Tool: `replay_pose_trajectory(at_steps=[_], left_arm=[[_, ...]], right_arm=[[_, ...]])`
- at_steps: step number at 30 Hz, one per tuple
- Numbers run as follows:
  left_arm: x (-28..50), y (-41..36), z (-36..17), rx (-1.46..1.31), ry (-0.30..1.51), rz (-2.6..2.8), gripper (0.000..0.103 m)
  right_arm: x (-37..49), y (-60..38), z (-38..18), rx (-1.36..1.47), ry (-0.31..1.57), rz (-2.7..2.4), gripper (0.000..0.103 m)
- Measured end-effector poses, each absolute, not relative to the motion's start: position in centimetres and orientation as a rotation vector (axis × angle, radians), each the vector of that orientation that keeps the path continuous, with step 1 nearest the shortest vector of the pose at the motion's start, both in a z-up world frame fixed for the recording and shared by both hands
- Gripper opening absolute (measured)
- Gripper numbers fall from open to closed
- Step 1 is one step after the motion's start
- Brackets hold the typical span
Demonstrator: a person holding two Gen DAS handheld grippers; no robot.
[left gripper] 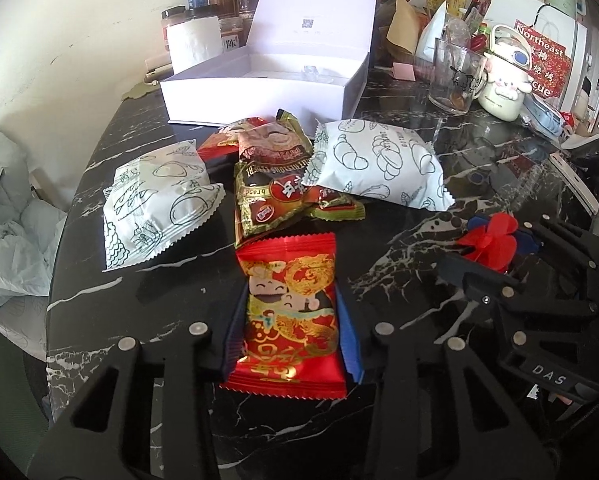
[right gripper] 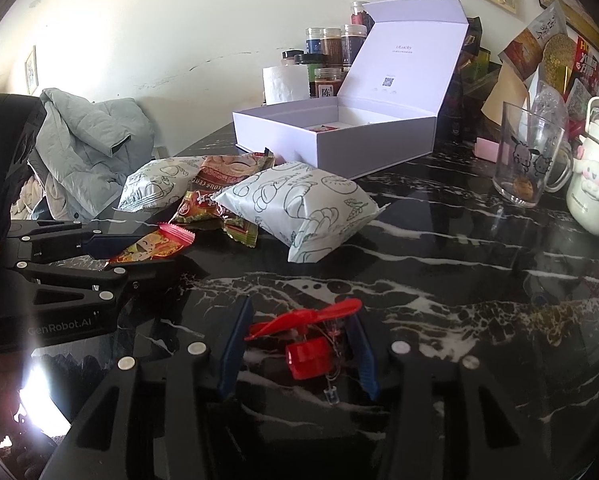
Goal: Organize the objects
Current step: 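Lift the red snack packet with the left tool toward the white box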
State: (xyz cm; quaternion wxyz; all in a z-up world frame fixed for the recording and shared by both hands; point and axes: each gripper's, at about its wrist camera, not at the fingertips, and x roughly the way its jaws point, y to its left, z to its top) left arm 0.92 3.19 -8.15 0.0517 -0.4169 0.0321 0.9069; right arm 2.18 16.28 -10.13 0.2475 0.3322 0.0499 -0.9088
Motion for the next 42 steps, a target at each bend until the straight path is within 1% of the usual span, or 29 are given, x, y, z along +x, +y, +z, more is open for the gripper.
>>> replay_pose_trajectory(at_steps=[8,12,26,36,42], left_arm=[[0.6,2.7,-7.9,-1.326,0.031,2.719,0.038],[0.7,2.4,-7.4,-1.335,-0.003,2.715,0.037],[1.2,1.8,-3.5,-1.261,-0.025,2.751,0.037],[1.1,1.9,0.0,-1.167,0.019,2.806,0.037],[0.0,2.0,0.9,-1.174,-0.014,2.785,0.037]], right_arm=[[1.8,16.7,-9.6,0.962,0.087,-2.464,0.048],[2.0,16.7,-8.7,0.948,0.097,-2.472,0.048],[2.5,15.9,-4.3,0.887,0.144,-2.478,0.048],[2.2,16.0,-1.7,0.854,0.165,-2.487,0.048],[1.3,16.2,-0.2,0.840,0.180,-2.490,0.048]])
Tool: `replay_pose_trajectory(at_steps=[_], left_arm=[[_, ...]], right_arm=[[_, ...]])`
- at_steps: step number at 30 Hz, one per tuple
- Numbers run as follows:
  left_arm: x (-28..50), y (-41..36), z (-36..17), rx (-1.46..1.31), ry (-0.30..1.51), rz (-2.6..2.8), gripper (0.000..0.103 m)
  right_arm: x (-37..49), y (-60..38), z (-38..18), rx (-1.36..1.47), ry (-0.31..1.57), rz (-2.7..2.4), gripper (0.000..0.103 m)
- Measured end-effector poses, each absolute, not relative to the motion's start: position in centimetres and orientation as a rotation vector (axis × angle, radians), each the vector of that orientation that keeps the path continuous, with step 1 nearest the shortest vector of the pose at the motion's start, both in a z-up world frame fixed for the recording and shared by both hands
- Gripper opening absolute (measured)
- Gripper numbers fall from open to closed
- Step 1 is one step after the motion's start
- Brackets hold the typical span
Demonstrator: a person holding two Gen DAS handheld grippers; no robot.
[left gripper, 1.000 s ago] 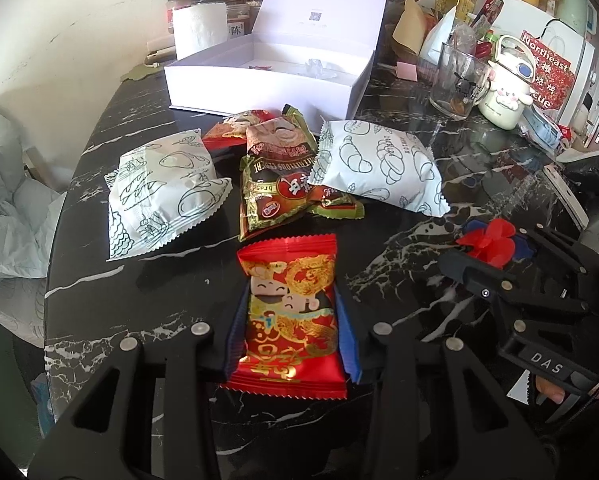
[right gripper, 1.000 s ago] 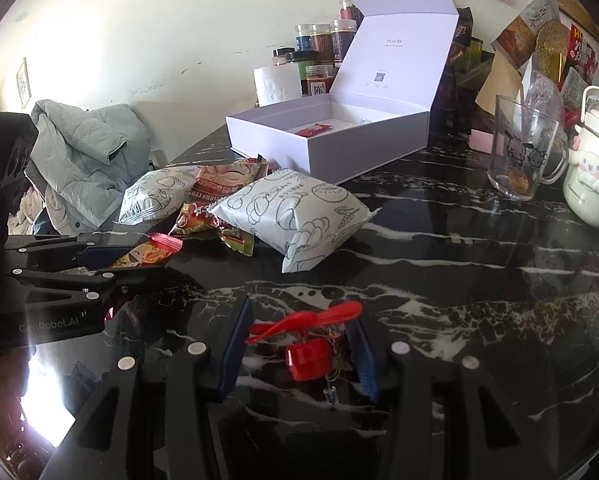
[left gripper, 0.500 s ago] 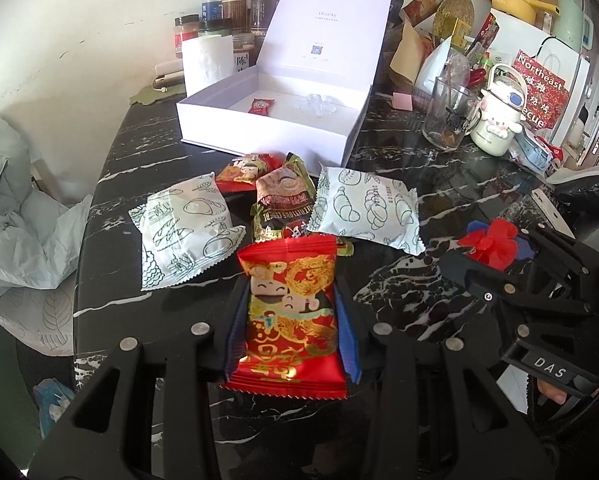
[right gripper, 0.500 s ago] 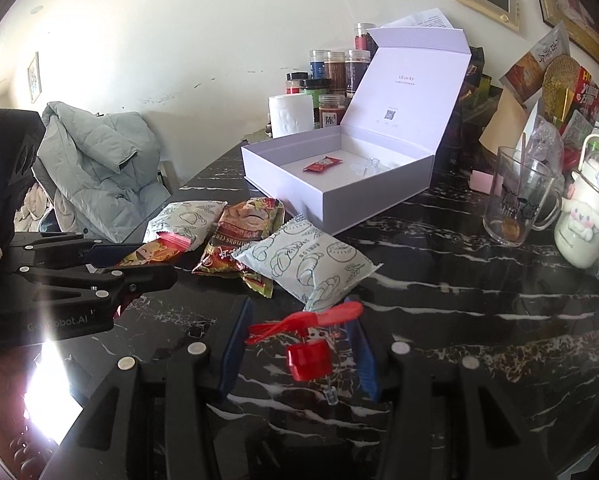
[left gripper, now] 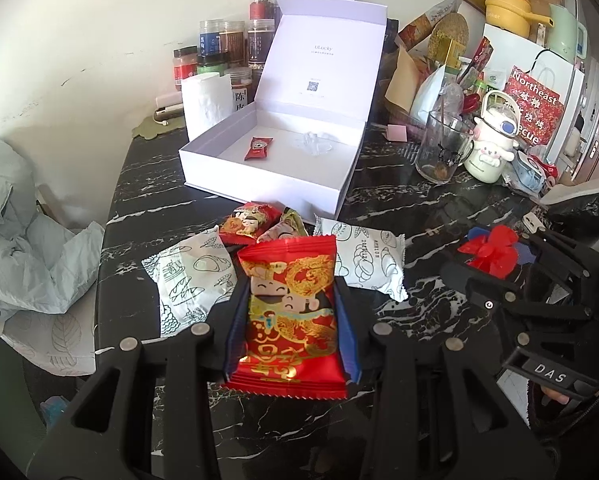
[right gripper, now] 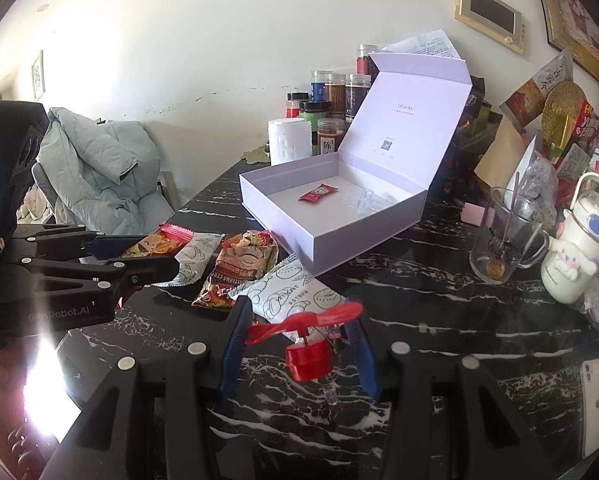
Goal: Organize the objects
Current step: 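Lift the red snack packet with the left tool toward the white box, then lower the snack packet into the box with the left tool while the right tool lowers the cap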
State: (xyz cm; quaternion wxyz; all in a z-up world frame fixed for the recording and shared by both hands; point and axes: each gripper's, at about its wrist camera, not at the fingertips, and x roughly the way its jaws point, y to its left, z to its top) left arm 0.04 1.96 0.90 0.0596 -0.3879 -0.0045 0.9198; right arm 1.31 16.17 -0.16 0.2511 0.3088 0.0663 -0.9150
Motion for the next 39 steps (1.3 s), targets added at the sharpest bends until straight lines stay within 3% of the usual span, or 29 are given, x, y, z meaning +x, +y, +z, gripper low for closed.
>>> replay_pose_trajectory(at_steps=[39], left_arm=[[-14.8,1.7,4.5,-1.134,0.097,2.811,0.037]], right_arm=[[-13.8,13.4,3.8,0.760,0.317,-2.475,0.048]])
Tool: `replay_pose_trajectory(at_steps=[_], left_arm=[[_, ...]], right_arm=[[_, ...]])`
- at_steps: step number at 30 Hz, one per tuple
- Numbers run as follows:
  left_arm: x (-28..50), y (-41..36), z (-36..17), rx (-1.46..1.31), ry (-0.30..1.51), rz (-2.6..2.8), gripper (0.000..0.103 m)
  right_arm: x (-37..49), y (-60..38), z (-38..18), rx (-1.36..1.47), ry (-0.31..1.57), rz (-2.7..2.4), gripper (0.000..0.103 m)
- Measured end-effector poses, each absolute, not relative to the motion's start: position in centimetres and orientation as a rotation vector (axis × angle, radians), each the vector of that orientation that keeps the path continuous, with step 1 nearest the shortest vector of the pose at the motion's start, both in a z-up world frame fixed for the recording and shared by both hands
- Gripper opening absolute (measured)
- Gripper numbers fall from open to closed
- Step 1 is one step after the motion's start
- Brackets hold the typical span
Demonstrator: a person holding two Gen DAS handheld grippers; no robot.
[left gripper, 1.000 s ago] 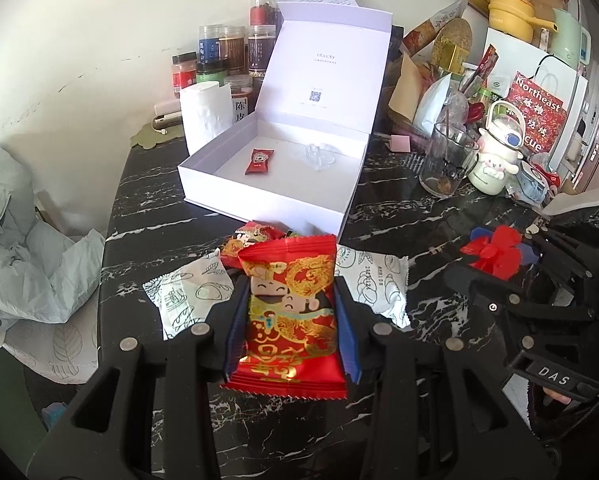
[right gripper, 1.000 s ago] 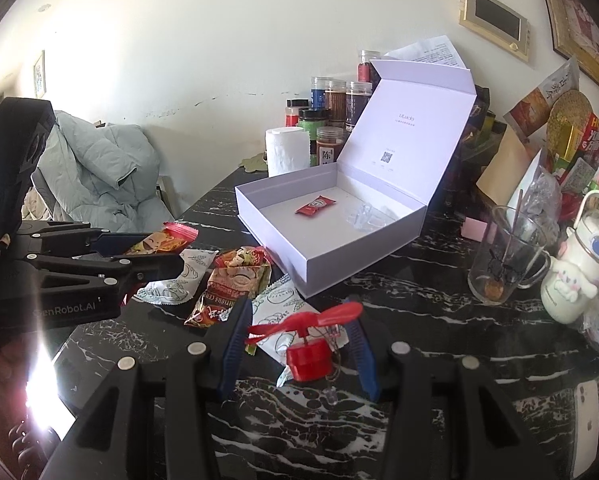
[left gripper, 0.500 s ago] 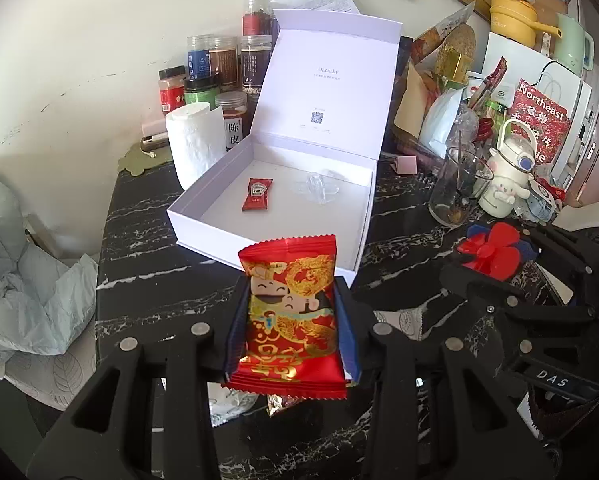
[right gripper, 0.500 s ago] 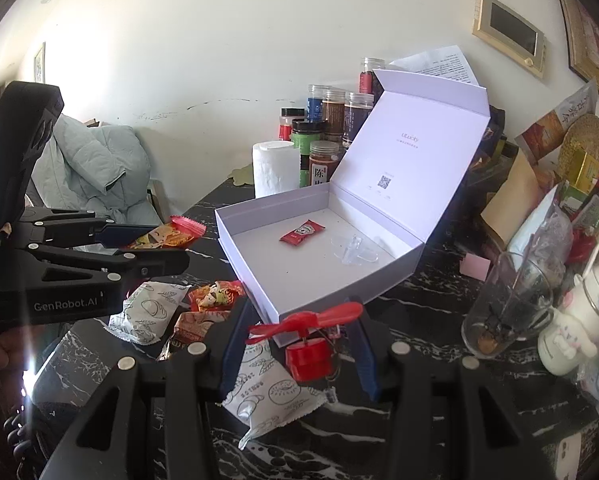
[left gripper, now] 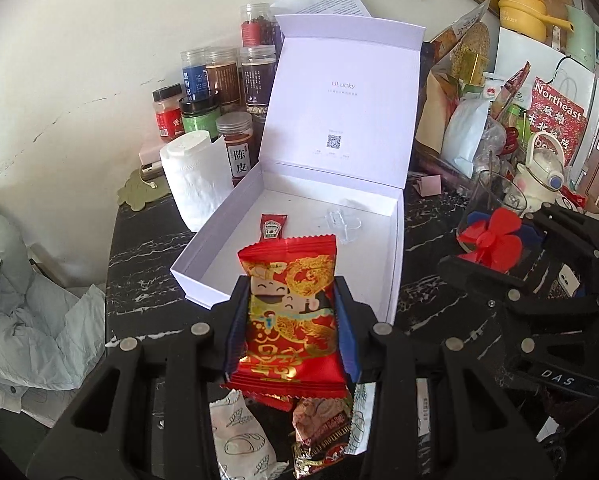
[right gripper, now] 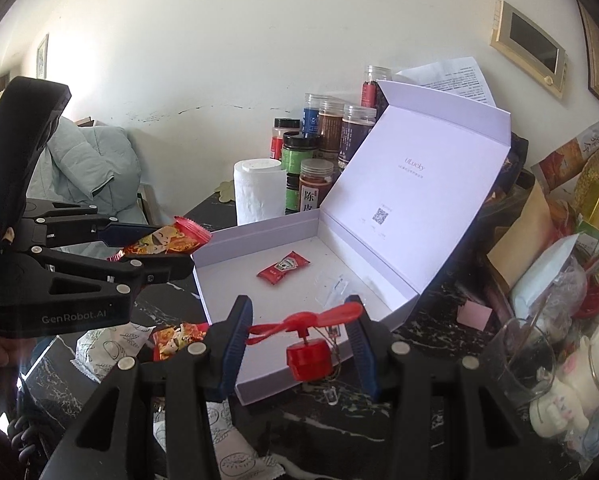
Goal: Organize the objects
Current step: 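Lower the snack packet into the box with the left tool while the right tool lowers the cap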
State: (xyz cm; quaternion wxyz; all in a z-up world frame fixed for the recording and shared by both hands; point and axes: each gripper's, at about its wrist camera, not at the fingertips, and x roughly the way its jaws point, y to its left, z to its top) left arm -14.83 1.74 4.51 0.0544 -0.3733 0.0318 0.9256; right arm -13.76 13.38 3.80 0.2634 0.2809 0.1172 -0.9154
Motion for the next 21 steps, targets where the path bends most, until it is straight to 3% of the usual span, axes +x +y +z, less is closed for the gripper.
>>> replay_pose_trajectory(at_steps=[21], left_arm=[[-22.9,0.8,6.7,-1.087,0.155,2.914,0.038]], right_arm=[[-22.8,11.8,6.7,0.723,0.279,-2.488,0.048]])
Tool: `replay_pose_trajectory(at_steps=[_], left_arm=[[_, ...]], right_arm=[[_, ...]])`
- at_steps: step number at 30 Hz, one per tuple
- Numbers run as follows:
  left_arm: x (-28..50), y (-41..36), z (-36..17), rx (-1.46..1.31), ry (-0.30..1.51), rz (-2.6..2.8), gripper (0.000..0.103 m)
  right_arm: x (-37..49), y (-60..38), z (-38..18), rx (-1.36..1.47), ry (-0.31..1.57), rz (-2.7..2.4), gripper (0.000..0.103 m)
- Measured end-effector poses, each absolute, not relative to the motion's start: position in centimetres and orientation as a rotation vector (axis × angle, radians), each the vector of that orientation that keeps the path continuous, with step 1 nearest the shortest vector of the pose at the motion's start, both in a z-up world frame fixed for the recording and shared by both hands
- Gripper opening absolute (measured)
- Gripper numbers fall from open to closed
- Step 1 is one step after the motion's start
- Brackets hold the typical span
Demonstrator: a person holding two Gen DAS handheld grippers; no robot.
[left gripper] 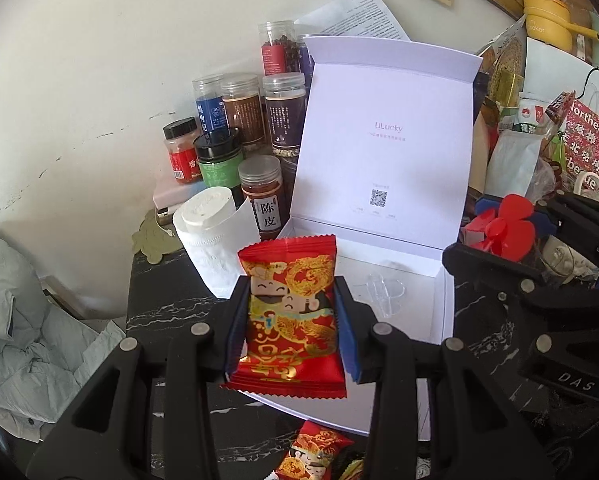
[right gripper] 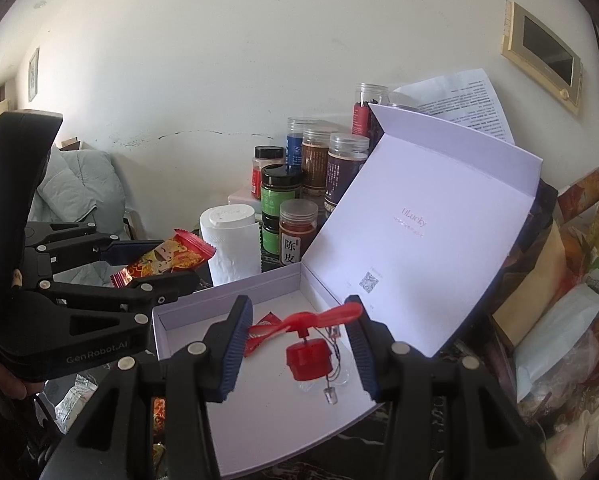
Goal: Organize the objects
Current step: 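Lower the snack packet into the box with the left tool while the right tool lowers the cap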
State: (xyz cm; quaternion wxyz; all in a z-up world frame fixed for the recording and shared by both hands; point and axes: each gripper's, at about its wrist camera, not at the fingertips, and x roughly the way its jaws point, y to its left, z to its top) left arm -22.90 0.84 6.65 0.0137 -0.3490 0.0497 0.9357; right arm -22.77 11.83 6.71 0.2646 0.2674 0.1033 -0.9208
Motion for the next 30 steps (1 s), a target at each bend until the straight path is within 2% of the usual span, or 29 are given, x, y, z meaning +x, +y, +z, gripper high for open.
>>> replay_pose_trajectory(at_steps=[19,30], left_arm=[[-30.6,-1.1,5.2,-1.105,0.119,2.979,0.038],[-33.8,0.1,-0.3,-1.327,0.157,2.859,0.038]], right_arm=[[-31.6,11.2,4.8,0.812,0.189,-2.476,0.048],[-34.3,10.5,0.1,1.003,0.199,-2.403,0.048]])
